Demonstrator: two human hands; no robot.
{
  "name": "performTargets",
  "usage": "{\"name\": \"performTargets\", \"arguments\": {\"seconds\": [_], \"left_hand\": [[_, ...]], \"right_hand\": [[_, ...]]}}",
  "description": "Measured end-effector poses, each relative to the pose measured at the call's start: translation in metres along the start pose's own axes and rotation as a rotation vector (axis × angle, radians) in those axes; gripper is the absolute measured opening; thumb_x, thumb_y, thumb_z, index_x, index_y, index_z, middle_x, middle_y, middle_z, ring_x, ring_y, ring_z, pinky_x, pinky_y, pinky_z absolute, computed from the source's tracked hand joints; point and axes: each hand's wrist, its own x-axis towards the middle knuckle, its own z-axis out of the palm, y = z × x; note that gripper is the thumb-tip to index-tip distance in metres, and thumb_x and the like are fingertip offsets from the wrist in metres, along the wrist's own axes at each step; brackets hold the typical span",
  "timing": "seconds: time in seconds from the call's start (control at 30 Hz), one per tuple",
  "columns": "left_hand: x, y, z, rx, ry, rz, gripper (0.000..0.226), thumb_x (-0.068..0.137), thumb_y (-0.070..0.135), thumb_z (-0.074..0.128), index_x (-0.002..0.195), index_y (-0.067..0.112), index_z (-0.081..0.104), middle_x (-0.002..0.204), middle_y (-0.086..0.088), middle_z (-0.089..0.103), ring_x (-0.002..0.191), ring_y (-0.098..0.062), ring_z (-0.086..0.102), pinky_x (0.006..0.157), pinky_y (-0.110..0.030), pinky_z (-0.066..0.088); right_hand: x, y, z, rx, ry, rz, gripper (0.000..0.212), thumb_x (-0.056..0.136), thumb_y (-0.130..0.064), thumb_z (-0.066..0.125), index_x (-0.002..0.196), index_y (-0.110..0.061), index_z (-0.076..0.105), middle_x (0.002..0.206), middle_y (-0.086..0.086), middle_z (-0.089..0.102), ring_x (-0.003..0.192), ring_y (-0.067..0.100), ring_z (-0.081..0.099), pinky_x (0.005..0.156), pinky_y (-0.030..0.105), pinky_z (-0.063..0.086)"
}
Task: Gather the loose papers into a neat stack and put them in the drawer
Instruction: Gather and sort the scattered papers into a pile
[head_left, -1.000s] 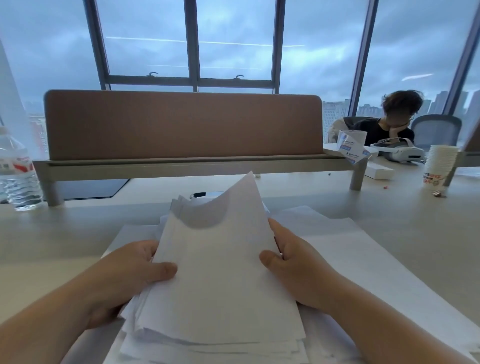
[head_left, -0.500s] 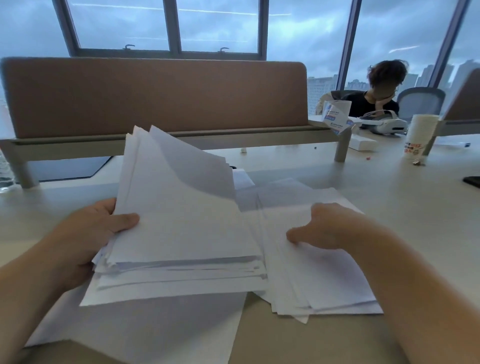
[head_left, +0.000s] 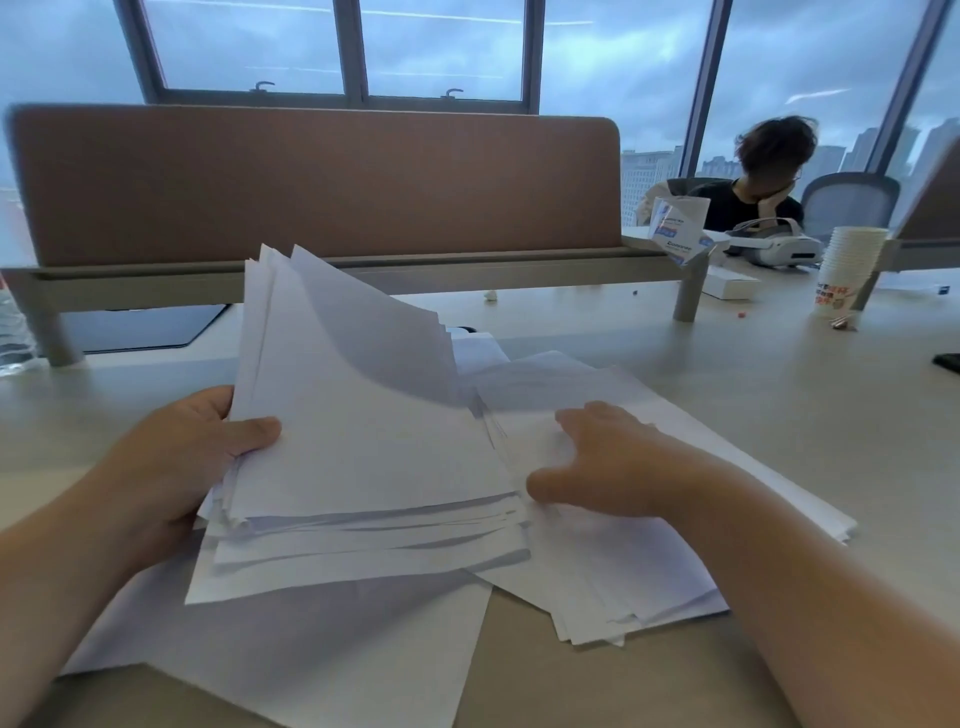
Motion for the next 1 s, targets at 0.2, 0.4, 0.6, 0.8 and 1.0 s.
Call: {"name": "performTargets", "arguments": {"seconds": [0.2,0.4,0.6,0.8,1.0], "left_hand": [[-0.003,0.002,0.002,0.030,-0.033,0.005,0.022,0.102,0.005,0.059,0.112,0.017,0.074,0.096,-0.009,0.083,0.073,-0.029,0.080,0.068,-0.037,0.059],[-0.006,0.002,0.003,0.061,-0.042,0.014,0.021,0.102,0.005,0.059,0.112,0.016,0.074,0.097,-0.009,0.083,0.077,-0.031,0.081,0.069,-0.037,0.060],[-0.009,0.002,0.005,0.050,-0.051,0.001,0.022,0.102,0.006,0.059,0.116,0.016,0.073,0.099,-0.010,0.083,0.085,-0.036,0.079,0.069,-0.038,0.060],[-0.009,0.005,0.003,-0.009,-0.062,-0.023,0.022,0.104,0.006,0.056,0.112,0.015,0.074,0.092,-0.011,0.083,0.069,-0.028,0.080,0.054,-0.035,0.062],[-0.006,0.013,-0.002,-0.108,-0.051,-0.051,0.022,0.104,0.001,0.052,0.105,0.012,0.070,0.068,-0.007,0.079,0.049,-0.020,0.074,0.038,-0.026,0.054]], "right_hand": [[-0.004,-0.010,0.000,-0.011,-0.056,-0.027,0.085,0.063,-0.067,0.068,0.136,-0.028,0.049,0.130,-0.003,0.049,0.113,0.019,0.052,0.101,0.042,0.049],[-0.001,-0.012,0.000,0.017,0.025,-0.015,0.065,0.078,-0.037,0.075,0.138,-0.029,0.049,0.133,-0.004,0.054,0.106,0.015,0.054,0.094,0.034,0.051],[0.006,-0.004,0.001,0.099,0.236,0.029,0.039,0.089,-0.038,0.063,0.126,-0.026,0.060,0.119,-0.005,0.065,0.101,0.016,0.059,0.087,0.033,0.050],[0.007,0.004,-0.010,0.109,0.431,0.071,0.023,0.089,-0.029,0.055,0.073,-0.021,0.069,0.070,-0.004,0.066,0.068,0.018,0.062,0.068,0.035,0.057],[0.001,0.005,-0.020,0.567,0.700,-0.082,0.017,0.088,-0.018,0.061,0.076,-0.016,0.073,0.063,-0.004,0.067,0.055,0.015,0.056,0.053,0.028,0.045]]}}
